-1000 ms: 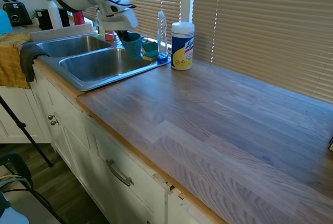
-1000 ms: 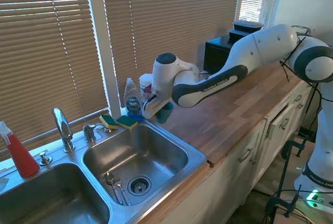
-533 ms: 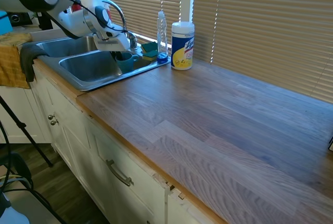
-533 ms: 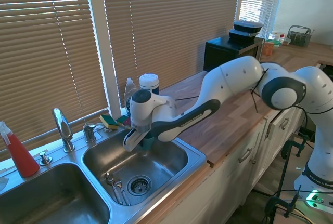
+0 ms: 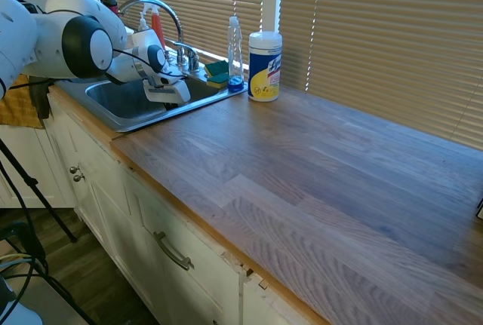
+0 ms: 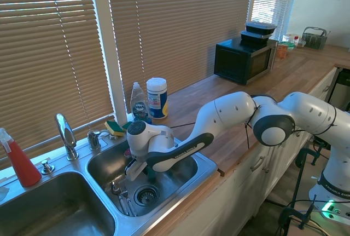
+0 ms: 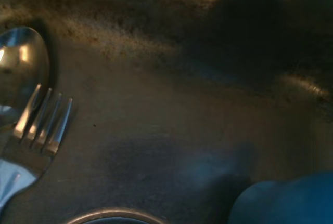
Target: Put the mug in the sink
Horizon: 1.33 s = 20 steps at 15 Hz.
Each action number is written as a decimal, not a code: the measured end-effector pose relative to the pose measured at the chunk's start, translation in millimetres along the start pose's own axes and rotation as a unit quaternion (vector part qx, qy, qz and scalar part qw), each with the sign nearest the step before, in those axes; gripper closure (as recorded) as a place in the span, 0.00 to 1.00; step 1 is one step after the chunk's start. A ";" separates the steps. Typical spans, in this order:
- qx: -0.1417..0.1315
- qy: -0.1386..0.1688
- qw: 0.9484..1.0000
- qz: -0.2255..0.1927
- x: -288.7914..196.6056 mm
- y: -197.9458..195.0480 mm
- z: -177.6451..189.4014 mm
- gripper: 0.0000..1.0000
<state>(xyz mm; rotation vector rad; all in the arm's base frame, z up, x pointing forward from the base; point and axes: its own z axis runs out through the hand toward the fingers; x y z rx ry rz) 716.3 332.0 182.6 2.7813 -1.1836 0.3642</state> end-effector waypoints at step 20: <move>0.033 0.000 0.999 0.009 37.9 -1.4 -99.9 0.00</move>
